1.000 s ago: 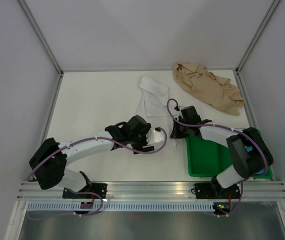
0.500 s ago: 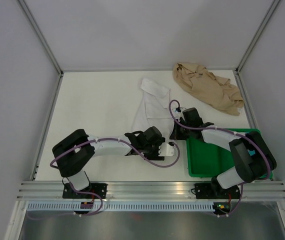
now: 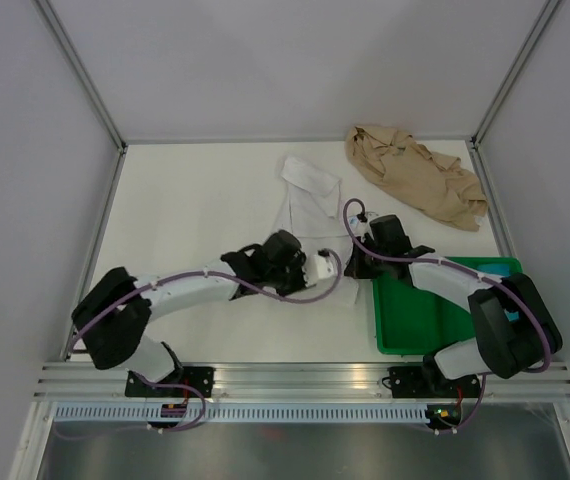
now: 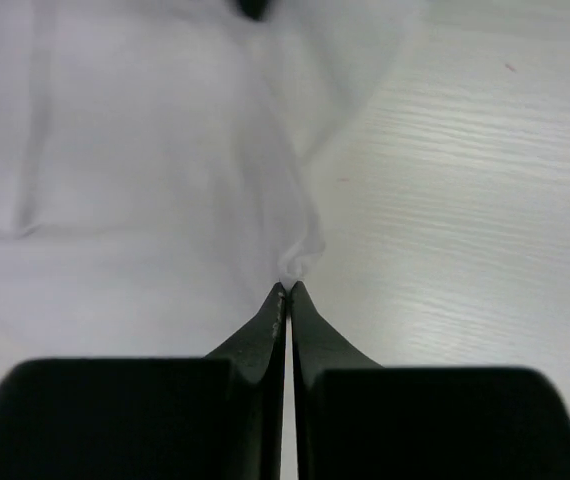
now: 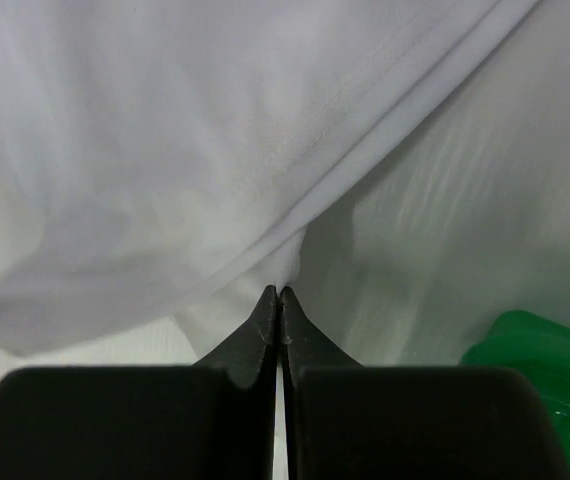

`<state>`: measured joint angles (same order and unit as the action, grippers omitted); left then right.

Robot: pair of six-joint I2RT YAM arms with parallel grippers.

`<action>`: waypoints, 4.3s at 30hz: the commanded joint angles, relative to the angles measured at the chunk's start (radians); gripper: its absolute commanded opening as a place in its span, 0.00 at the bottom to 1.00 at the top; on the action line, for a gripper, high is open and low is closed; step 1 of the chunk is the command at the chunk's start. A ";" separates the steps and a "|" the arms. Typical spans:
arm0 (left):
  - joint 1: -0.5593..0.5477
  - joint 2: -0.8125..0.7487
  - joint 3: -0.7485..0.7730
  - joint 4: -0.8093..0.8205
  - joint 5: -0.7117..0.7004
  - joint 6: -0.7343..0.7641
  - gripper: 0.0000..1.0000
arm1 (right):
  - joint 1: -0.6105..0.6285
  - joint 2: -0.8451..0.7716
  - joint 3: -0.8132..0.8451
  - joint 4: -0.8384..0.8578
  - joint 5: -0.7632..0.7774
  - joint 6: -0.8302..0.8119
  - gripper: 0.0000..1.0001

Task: Roll the t-shirts
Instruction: Flatten the tshirt

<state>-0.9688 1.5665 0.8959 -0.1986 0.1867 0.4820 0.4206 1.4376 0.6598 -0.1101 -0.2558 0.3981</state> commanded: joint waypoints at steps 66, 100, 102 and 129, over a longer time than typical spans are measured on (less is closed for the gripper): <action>1.251 -0.554 -0.287 -0.305 0.309 0.000 0.02 | 0.331 0.064 0.035 0.128 0.248 0.320 0.58; 1.259 -0.586 0.463 -0.659 -0.024 0.112 0.02 | -0.043 -0.519 0.610 -0.372 0.109 0.035 0.00; 1.259 -0.576 0.530 -0.702 -0.020 0.099 0.02 | -0.043 -0.511 0.624 -0.375 0.069 0.031 0.00; 1.028 -0.247 0.784 -0.101 -0.280 -0.201 0.02 | -0.180 0.298 1.568 -0.183 -0.031 0.067 0.00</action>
<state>0.0330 1.2858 1.6588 -0.4007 -0.0257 0.3367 0.2420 1.7885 2.2742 -0.3393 -0.2802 0.4751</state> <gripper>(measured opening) 0.029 0.010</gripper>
